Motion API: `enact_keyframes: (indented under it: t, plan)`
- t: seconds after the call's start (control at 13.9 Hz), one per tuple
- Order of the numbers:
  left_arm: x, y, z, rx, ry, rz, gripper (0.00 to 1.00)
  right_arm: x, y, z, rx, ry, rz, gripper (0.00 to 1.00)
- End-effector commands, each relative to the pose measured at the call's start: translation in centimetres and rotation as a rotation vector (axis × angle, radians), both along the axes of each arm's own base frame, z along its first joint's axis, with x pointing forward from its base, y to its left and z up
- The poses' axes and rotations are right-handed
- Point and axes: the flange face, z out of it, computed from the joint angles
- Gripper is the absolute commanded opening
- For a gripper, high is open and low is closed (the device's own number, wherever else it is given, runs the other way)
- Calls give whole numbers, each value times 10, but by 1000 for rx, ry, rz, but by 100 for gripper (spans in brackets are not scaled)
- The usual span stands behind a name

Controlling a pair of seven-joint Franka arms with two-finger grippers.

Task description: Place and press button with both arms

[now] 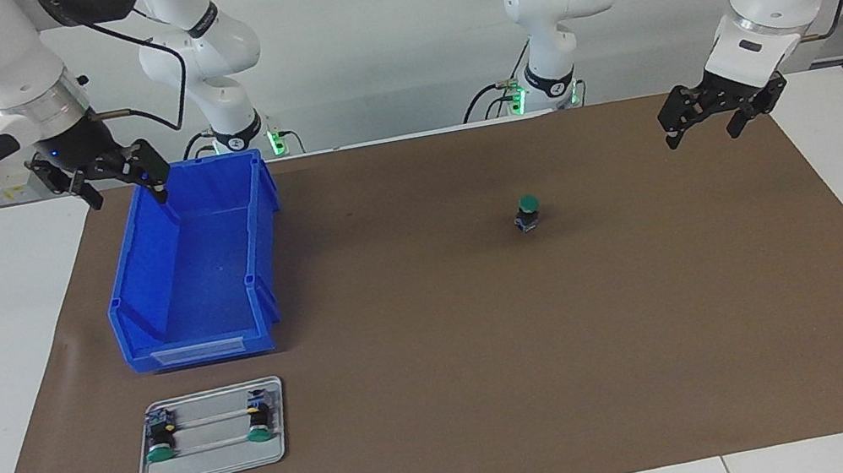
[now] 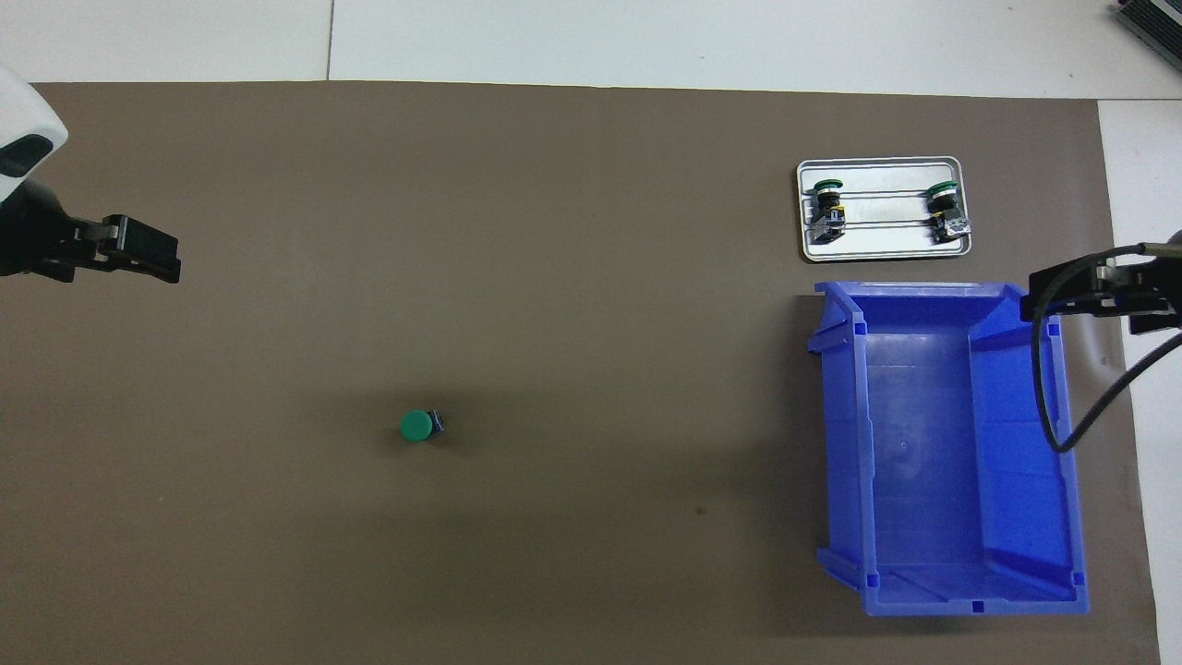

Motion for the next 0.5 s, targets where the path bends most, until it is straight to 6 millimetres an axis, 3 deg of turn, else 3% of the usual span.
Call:
enact_keyframes:
  t: [0.0, 0.43]
  plan:
    - [-13, 5, -3, 18, 2, -9, 100, -7, 0, 1, 15, 1, 20, 100]
    - [-15, 7, -3, 19, 10, -3, 100, -7, 0, 1, 15, 2, 21, 100]
